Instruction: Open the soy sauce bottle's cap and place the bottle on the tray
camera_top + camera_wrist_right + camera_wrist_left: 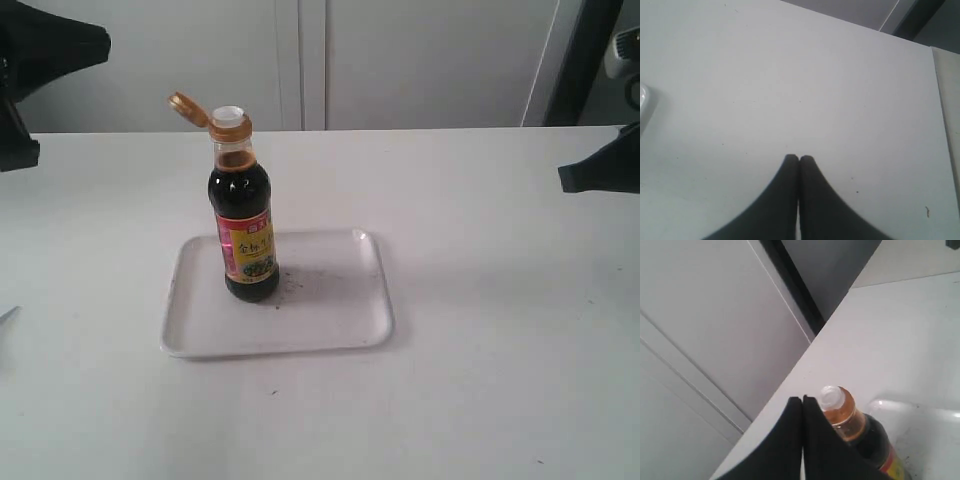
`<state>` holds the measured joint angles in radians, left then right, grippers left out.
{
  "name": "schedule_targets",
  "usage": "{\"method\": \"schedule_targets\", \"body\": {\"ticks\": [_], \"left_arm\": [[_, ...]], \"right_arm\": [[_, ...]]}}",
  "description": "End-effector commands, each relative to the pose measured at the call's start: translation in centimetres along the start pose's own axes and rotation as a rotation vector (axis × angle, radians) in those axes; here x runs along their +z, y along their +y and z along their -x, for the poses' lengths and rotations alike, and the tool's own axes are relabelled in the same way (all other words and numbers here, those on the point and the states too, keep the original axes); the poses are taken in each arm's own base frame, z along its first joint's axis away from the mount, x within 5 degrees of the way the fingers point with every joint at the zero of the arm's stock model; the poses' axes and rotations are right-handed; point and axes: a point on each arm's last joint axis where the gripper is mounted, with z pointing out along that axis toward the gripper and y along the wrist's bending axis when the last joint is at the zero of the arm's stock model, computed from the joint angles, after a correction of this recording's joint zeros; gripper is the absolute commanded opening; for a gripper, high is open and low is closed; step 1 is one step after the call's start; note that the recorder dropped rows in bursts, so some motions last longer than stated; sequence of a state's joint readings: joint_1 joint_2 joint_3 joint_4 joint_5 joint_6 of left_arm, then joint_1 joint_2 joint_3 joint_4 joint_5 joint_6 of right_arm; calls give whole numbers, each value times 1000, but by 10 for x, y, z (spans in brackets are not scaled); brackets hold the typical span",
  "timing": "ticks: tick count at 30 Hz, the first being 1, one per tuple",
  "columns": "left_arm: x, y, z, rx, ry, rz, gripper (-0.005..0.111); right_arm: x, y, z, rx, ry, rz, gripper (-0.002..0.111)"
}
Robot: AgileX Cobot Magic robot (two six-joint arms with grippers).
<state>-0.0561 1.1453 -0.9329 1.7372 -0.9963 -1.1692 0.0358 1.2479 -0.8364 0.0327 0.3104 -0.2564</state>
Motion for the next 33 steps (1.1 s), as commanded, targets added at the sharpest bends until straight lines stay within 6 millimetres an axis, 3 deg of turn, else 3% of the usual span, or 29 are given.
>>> {"method": "schedule_targets", "body": {"ticks": [1, 3, 5, 6, 7, 9, 10, 13, 19, 24, 28, 33], "left_arm": [[-8, 28, -17, -93, 182, 329, 0], [-22, 49, -30, 42, 371, 577, 0], [-49, 67, -43, 52, 591, 902, 0], [-57, 69, -46, 43, 644, 978, 0], [-71, 69, -55, -72, 727, 1121, 0], [-81, 60, -69, -272, 852, 1187, 0], [-82, 55, -73, -334, 904, 1167, 0], [-71, 29, -86, -522, 1042, 856, 0], [-55, 1, -71, -683, 918, 500, 0], [-69, -12, -50, -715, 852, 469, 0], [-82, -23, -39, -738, 775, 517, 0], [-96, -46, -43, -719, 704, 549, 0]], "right_arm": [[0, 1, 2, 6, -9, 6, 0], [0, 1, 2, 6, -8, 7, 0], [0, 1, 1, 7, -6, 7, 0], [0, 1, 1, 7, -14, 5, 0], [0, 1, 2, 7, -24, 2, 0], [0, 0, 4, 7, -44, -3, 0], [0, 0, 5, 7, -48, -5, 0], [0, 0, 5, 9, -48, -4, 0], [0, 10, 0, 18, 13, 46, 0], [-12, 28, -4, -41, 86, 118, 0], [-30, 29, -6, -61, 116, 129, 0], [-52, 24, -15, -94, 194, 102, 0]]}}
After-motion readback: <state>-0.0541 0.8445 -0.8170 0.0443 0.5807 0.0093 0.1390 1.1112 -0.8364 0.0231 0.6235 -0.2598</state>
